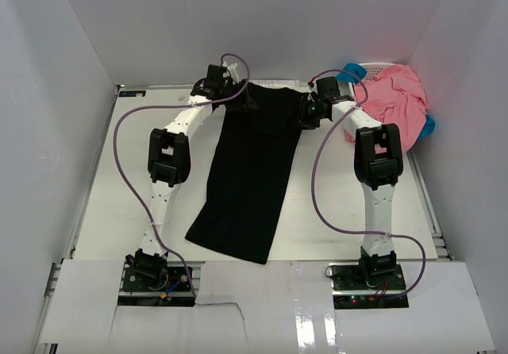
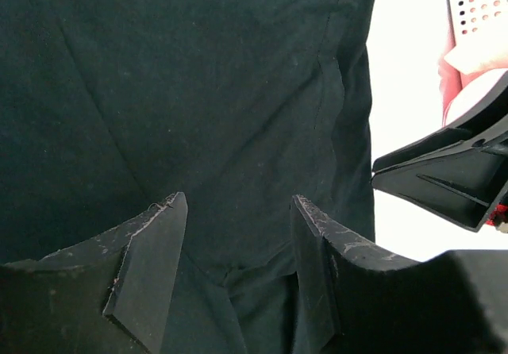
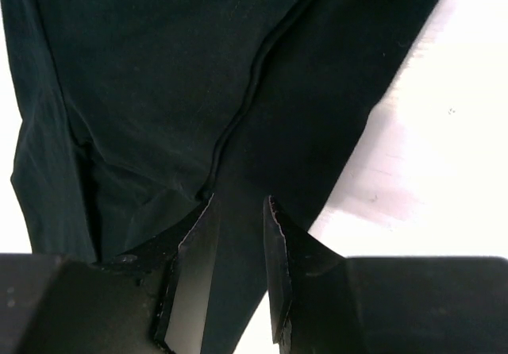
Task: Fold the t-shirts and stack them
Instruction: Rotate the tshirt 90 degrees
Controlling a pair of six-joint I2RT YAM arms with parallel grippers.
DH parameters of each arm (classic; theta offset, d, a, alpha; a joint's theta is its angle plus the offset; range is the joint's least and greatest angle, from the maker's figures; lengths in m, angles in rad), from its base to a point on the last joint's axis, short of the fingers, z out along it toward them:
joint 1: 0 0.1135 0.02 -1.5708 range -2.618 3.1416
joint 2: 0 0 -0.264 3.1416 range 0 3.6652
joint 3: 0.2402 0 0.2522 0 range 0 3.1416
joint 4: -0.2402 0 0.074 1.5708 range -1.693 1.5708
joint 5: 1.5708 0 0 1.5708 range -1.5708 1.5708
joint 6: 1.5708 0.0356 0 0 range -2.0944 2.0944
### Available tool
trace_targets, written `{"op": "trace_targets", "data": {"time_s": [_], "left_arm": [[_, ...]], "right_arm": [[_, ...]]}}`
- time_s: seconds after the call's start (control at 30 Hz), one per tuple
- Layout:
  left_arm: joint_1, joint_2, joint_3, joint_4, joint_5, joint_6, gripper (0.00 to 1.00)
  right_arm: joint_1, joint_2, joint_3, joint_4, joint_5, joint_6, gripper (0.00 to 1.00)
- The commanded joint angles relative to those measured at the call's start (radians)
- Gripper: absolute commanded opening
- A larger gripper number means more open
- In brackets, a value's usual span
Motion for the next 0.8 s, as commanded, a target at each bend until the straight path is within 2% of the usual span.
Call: {"op": "trace_targets", "data": {"time_s": [0.0, 0.43, 0.77], "left_arm": [[-0.004, 0.008, 0.028, 0.035, 0.020, 0.022, 0.65], [0.042, 0.054, -0.015, 0.021, -0.039, -0.015, 0.66], [0.191, 0.031, -0.112, 0.027, -0.106, -0.075, 0.66]], "right_arm": [[0.003, 0.024, 0.055, -0.004, 0.017, -0.011, 0.35], [0.071, 0.129, 0.159, -0.044, 0.034, -0.009, 0.35], [0.147, 0.218, 0.303, -0.070, 0.000, 0.020, 0.35]]}}
